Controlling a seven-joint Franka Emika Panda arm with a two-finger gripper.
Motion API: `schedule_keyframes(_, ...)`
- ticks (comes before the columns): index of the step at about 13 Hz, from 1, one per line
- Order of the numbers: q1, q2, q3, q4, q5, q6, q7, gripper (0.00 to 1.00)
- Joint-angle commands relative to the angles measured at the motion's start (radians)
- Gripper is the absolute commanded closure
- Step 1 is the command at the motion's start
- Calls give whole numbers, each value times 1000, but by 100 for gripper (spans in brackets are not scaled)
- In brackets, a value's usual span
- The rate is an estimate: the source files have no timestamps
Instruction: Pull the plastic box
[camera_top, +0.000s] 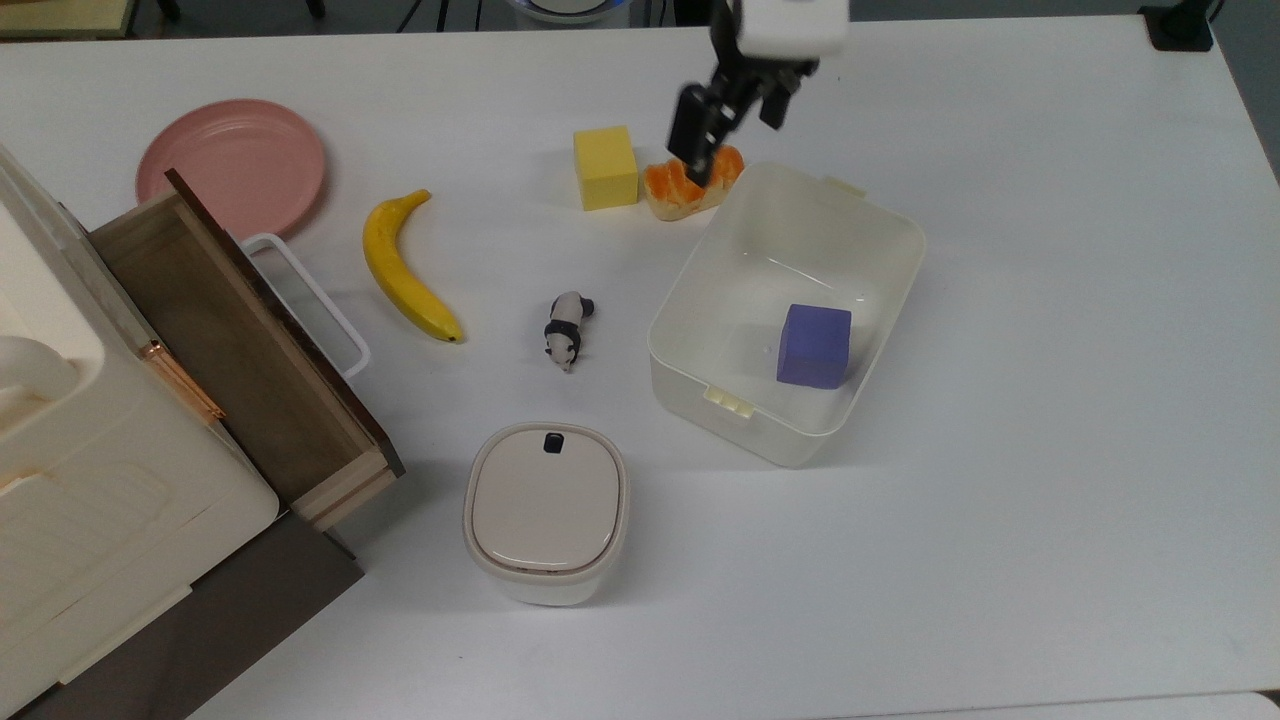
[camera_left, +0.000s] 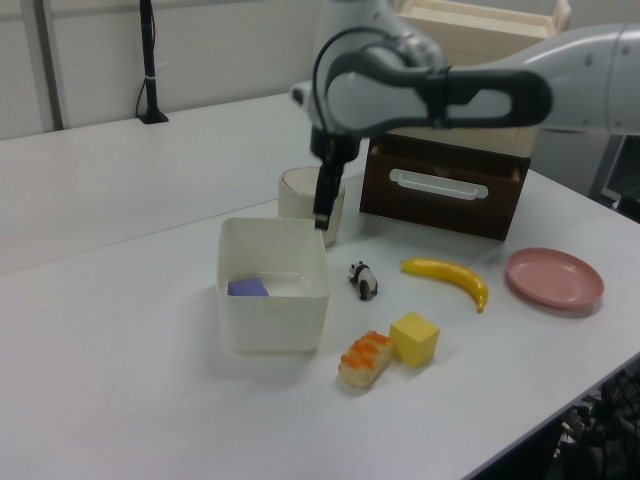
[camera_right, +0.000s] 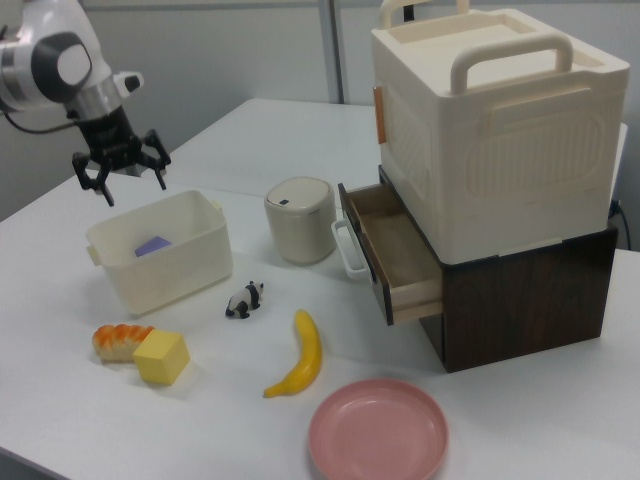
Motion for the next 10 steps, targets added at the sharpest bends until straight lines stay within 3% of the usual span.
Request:
schedule_keyframes(1, -55, -51, -9, 20, -12, -206, 103, 0)
schedule_keyframes(6, -118, -126, -44, 42, 2, -364, 496, 0)
schedule_keyframes(10, -166, -155, -50, 11, 18, -306, 536, 0)
